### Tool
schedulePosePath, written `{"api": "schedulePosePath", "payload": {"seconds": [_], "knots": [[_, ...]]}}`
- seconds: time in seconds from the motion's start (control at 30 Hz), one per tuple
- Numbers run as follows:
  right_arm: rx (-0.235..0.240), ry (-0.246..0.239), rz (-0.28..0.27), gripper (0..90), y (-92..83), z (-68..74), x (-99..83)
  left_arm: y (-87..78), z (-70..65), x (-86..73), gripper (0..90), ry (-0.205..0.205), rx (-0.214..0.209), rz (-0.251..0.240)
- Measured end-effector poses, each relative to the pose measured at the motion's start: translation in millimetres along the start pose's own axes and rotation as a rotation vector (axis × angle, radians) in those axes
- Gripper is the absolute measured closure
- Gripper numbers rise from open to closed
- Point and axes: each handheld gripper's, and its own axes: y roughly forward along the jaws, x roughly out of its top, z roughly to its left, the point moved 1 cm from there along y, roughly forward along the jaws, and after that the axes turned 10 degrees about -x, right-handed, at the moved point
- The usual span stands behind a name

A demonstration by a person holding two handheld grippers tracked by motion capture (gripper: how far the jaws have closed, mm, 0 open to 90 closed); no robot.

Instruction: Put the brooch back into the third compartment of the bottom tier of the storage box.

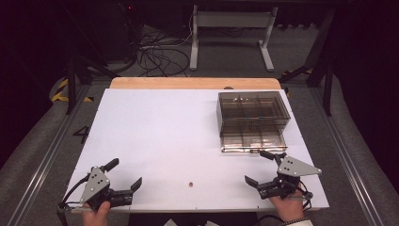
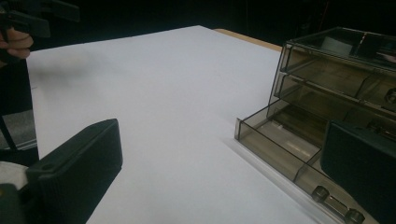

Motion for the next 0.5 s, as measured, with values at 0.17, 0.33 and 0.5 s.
{"api": "schedulePosePath", "payload": {"seconds": [0.17, 0.33, 0.5], "knots": [[-0.014, -0.009, -0.001, 0.0, -1.1, -0.3, -0.3, -0.1, -1.2, 0.7, 1.7, 0.015, 0.012, -0.003], [-0.024, -0.016, 0.012, 0.0, -1.7, -0.9, 2.1, -0.7, -1.7, 1.1, 1.6, 0.033, 0.021, 0.001], [-0.022, -0.013, 0.011, 0.0, -2.4, -1.8, 2.0, 0.5, -2.2, 1.3, 1.6, 0.039, 0.022, 0.006]]}}
